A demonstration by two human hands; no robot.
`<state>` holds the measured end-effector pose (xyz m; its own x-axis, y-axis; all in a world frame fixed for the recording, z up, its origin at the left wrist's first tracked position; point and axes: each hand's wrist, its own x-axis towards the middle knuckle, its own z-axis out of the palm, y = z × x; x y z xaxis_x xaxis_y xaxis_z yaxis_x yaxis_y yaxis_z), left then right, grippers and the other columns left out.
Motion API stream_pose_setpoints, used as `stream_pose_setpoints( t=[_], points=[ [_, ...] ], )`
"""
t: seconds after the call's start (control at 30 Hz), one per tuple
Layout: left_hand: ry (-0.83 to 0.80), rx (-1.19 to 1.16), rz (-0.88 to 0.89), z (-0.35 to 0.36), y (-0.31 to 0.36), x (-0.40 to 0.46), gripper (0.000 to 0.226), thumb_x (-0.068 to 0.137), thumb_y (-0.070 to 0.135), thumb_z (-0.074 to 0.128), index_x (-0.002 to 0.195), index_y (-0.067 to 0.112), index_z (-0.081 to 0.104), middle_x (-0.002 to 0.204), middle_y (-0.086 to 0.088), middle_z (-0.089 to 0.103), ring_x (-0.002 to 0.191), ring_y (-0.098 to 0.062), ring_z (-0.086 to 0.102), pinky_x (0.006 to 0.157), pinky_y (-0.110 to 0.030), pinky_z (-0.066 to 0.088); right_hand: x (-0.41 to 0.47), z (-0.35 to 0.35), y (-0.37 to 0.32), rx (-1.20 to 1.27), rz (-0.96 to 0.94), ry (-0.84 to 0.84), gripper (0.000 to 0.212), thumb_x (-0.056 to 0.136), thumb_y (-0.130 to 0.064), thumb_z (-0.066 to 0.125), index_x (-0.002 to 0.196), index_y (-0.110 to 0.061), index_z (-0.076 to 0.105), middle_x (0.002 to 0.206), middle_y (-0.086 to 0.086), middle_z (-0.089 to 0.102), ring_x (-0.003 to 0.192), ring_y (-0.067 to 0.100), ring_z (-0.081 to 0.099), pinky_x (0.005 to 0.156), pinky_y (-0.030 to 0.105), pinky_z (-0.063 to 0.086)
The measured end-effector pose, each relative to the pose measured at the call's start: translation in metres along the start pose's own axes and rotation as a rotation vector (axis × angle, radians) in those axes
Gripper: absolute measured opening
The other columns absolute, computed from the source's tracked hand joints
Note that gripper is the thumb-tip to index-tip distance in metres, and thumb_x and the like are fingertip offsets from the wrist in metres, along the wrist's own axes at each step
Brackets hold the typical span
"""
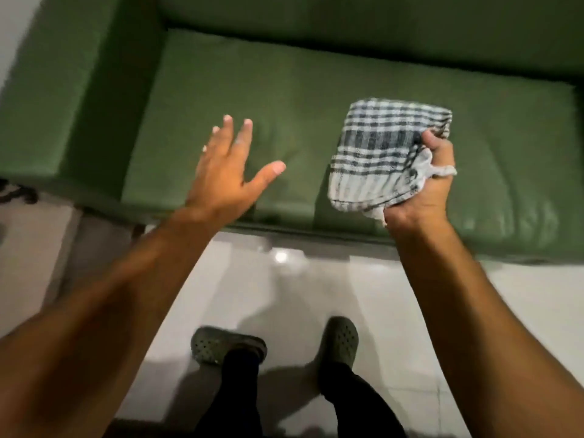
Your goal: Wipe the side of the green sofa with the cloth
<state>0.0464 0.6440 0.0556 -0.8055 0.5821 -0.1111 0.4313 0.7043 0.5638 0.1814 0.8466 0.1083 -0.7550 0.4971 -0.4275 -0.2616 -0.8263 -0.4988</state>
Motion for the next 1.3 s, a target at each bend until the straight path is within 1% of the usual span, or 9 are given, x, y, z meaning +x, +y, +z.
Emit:
stream_pose_setpoints(
  t=[0.1,0.2,0.27,0.33,0.47,0.87,1.07,1.2,1.3],
  points=[
    [-0.193,0.195,0.188,0.048,0.086,0.009,0.102,0.078,0.084,0.028,0.159,0.023,0.016,0.168,-0.013,0.002,0.155,-0.031,0.002,0.126,-0.050,0.008,-0.035,-0.066,-0.075,0.043,-0.153,0.137,0.039,0.092,-0.037,0.037,0.087,-0.017,0.069,0.086,0.000,0.073,0.084,0.020,0.069,0.080,0.032,0.057],
    [-0.306,0.315,0.320,0.095,0.151,0.014,0.100,0.079,0.081,0.026,0.159,0.023,0.014,0.168,-0.014,0.001,0.155,-0.031,0.002,0.126,-0.048,0.008,-0.072,-0.134,-0.119,0.039,-0.227,0.251,0.039,0.092,-0.039,0.034,0.107,-0.017,0.063,0.107,0.003,0.067,0.103,0.024,0.063,0.089,0.038,0.054],
    [-0.380,0.377,0.401,0.134,0.183,0.012,0.096,0.084,0.079,0.030,0.159,0.022,0.013,0.168,-0.014,0.000,0.155,-0.031,0.001,0.127,-0.047,0.008,-0.100,-0.184,-0.136,0.046,-0.224,0.297,0.040,0.090,-0.042,0.034,0.114,-0.018,0.056,0.119,0.005,0.057,0.111,0.027,0.054,0.082,0.033,0.055],
    [-0.457,0.445,0.461,0.168,0.206,0.008,0.094,0.086,0.079,0.031,0.160,0.024,0.010,0.168,-0.013,-0.003,0.155,-0.030,-0.001,0.127,-0.047,0.006,-0.123,-0.231,-0.140,0.098,-0.221,0.354,0.040,0.089,-0.042,0.036,0.112,-0.019,0.058,0.115,0.003,0.060,0.108,0.025,0.056,0.079,0.031,0.055],
    [-0.563,0.656,0.658,0.234,0.245,0.007,0.098,0.082,0.083,0.025,0.160,0.026,0.008,0.167,-0.014,-0.004,0.155,-0.032,-0.002,0.126,-0.049,0.006,-0.162,-0.320,-0.121,0.309,-0.288,0.508,0.042,0.089,-0.040,0.041,0.112,-0.014,0.065,0.105,0.006,0.070,0.102,0.026,0.065,0.099,0.042,0.049],
    [-0.603,0.911,1.108,0.415,0.371,0.037,0.100,0.079,0.085,0.023,0.159,0.027,0.009,0.168,-0.014,-0.003,0.155,-0.032,-0.002,0.124,-0.050,0.006,-0.120,-0.467,-0.067,0.635,-0.346,0.818,0.051,0.087,-0.039,0.054,0.124,-0.004,0.057,0.105,0.013,0.061,0.097,0.029,0.057,0.092,0.043,0.046],
    [-0.540,0.988,1.415,0.527,0.464,0.074,0.103,0.080,0.089,0.022,0.159,0.024,0.011,0.167,-0.017,0.001,0.154,-0.036,0.003,0.123,-0.055,0.009,-0.075,-0.529,-0.105,0.560,-0.383,0.894,0.036,0.090,-0.038,0.053,0.113,-0.013,0.064,0.104,0.015,0.068,0.096,0.030,0.065,0.090,0.043,0.053],
    [-0.413,1.007,1.567,0.590,0.496,0.102,0.097,0.077,0.088,0.025,0.157,0.039,0.003,0.167,-0.017,-0.005,0.153,-0.040,-0.001,0.121,-0.062,0.004,-0.026,-0.579,-0.127,0.387,-0.383,0.912,0.032,0.081,-0.048,0.053,0.101,-0.025,0.064,0.111,0.018,0.069,0.104,0.036,0.065,0.096,0.049,0.052],
    [-0.324,0.850,1.638,0.613,0.485,0.113,0.089,0.082,0.078,0.037,0.157,0.040,0.008,0.167,-0.019,0.000,0.153,-0.043,0.000,0.120,-0.064,0.007,0.013,-0.609,-0.139,0.328,-0.408,0.899,0.032,0.071,-0.056,0.052,0.093,-0.036,0.066,0.090,0.002,0.073,0.088,0.023,0.069,0.074,0.036,0.058]
  ],
)
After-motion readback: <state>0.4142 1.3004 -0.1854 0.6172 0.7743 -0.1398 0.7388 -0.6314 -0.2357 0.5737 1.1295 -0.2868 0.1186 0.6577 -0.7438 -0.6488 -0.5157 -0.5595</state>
